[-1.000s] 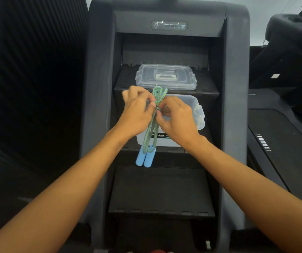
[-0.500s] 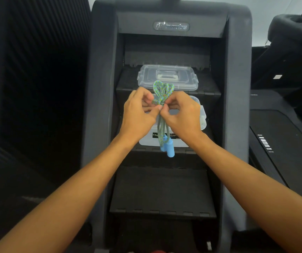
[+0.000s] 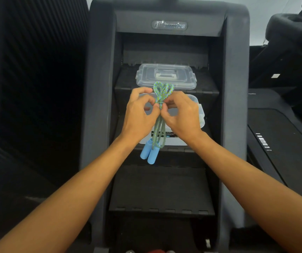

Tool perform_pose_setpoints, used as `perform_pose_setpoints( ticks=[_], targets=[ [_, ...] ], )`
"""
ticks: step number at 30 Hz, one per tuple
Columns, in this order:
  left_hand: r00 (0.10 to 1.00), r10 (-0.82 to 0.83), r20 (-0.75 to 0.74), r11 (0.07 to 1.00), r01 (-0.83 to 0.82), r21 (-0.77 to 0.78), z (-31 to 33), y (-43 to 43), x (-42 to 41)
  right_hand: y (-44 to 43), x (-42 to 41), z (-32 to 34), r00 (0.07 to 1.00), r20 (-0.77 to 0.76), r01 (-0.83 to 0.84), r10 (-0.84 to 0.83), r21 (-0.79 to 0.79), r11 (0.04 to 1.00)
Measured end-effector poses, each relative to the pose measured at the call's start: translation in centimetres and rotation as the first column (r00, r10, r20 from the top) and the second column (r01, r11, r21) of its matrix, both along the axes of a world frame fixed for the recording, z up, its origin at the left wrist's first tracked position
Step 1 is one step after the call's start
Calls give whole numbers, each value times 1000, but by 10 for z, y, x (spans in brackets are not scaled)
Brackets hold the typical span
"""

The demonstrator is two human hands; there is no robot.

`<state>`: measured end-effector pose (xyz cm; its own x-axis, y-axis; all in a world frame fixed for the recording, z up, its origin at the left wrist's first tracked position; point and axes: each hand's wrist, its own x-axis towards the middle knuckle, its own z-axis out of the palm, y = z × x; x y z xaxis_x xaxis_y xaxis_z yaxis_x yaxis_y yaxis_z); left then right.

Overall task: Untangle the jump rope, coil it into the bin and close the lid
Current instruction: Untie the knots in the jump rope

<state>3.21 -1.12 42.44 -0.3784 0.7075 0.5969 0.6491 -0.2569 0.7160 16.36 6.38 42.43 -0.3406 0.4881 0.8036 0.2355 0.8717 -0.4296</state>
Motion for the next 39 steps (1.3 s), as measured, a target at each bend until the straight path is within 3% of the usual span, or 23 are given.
perform_pose_setpoints(
  ticks=[4, 9, 13, 15, 17, 22, 27, 30, 32, 35, 39],
  targets=[
    [998, -47, -28, 999, 46, -29, 0, -3, 0, 1, 1, -4, 998, 56, -5, 3, 35, 999],
    [997, -39, 69, 998, 42, -44, -4, -8, 1, 1, 1, -8, 996, 89, -4, 1, 36, 999],
    [991, -52, -124, 997, 43, -69, -2, -10, 0, -1, 3, -10, 990, 140, -26, 15, 72, 997],
    [986, -69, -151, 995, 56, -86, -1, -10, -1, -1, 3, -9, 989, 147, -31, 21, 65, 997],
    [991, -84, -100, 993, 76, -87, 0, -8, -2, -4, 2, -9, 994, 110, -8, 7, 7, 1000],
    [995, -94, 40, 993, 97, -65, 4, -8, -1, -14, -3, -3, 996, -91, -25, -3, -312, 950],
    [994, -105, -17, 993, 104, -52, 7, -8, -2, -10, 4, 4, 996, 69, -50, 62, -170, 984],
    [992, -125, -13, 990, 124, -59, 7, -8, -2, -10, 4, 5, 998, 58, -12, 21, -152, 988],
    [990, -138, 26, 989, 139, -53, 9, -9, -2, -14, 0, 3, 1000, -11, 20, -23, -268, 963],
    [990, -128, 64, 991, 131, -39, 11, -10, -2, -16, -4, 1, 989, -150, -77, 4, -488, 870],
    [993, -111, 44, 993, 113, -23, 9, -11, -3, -16, 3, 4, 993, -16, -118, 118, -291, 949]
  ],
)
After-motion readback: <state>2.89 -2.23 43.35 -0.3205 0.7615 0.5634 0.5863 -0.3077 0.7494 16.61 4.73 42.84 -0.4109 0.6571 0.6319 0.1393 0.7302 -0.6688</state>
